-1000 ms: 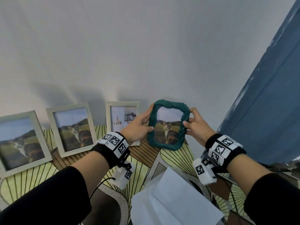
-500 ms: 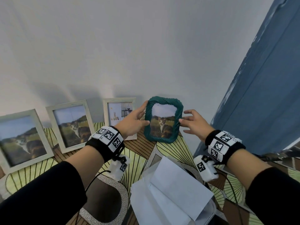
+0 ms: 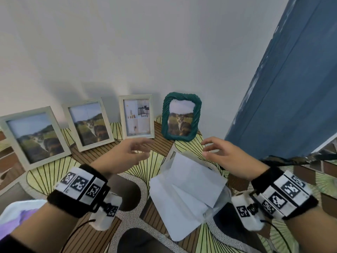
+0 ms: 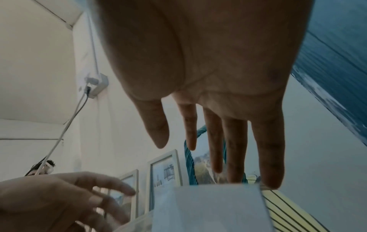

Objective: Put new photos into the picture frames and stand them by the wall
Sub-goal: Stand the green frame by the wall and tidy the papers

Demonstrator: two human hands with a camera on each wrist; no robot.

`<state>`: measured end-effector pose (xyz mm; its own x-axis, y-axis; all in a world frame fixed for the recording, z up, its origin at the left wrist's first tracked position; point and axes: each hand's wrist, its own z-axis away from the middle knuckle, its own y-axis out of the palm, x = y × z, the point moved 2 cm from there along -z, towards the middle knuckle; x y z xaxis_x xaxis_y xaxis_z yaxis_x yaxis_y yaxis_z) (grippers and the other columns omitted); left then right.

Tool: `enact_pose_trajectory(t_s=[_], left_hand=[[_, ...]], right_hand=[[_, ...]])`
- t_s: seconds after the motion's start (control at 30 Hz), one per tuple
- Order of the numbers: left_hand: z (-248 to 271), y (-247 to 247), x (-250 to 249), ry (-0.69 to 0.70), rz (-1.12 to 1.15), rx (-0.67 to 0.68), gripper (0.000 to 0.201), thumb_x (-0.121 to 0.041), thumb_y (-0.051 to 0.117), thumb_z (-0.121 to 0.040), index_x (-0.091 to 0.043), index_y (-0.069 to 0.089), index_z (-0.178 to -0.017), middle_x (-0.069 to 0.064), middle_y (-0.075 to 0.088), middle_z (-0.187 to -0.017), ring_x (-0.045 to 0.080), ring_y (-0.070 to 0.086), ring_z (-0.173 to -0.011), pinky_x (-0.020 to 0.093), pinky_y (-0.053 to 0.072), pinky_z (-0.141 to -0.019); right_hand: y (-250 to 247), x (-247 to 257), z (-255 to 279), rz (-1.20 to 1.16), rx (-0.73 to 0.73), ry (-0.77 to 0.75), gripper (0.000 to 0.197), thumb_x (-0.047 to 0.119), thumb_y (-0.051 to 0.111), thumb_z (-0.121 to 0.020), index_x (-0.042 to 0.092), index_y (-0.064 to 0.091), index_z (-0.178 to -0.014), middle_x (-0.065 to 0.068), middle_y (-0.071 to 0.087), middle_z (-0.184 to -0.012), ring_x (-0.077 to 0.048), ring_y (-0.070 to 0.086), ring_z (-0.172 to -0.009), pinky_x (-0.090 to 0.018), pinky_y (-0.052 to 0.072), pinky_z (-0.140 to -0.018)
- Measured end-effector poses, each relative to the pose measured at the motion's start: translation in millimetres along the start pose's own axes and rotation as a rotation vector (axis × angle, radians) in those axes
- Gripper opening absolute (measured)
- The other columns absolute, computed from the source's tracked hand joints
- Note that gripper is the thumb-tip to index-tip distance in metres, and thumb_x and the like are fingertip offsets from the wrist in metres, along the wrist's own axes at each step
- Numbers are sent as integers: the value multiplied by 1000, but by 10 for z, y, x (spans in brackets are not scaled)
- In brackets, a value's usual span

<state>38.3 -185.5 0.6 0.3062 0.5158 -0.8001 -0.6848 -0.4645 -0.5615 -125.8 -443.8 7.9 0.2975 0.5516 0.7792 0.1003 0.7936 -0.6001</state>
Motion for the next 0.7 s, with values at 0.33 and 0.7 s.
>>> enact_pose_trajectory(t_s=[0.33,0.7], left_hand=[[107,505,291,-159,-449,186,58,-45,72,-84,-25,52,-134,-12,56,-108,9,58,-101,27,49,-92],[-51,737,300,-210,-737,181,70,-66,73,-71,-19,49,-117,-2,53,-112,18,53,-99,34,48,-86]], right_hand=[[340,-62,431,104,1,-26,38,39,58,-95,34,48,-131,14,55,-129,-5,55,-114,-34,49,-98],[484,-261,457,309,-116,-74,75,21,76,-82,31,38,-145,9,47,-141,-3,41,-122,-26,36,-105]])
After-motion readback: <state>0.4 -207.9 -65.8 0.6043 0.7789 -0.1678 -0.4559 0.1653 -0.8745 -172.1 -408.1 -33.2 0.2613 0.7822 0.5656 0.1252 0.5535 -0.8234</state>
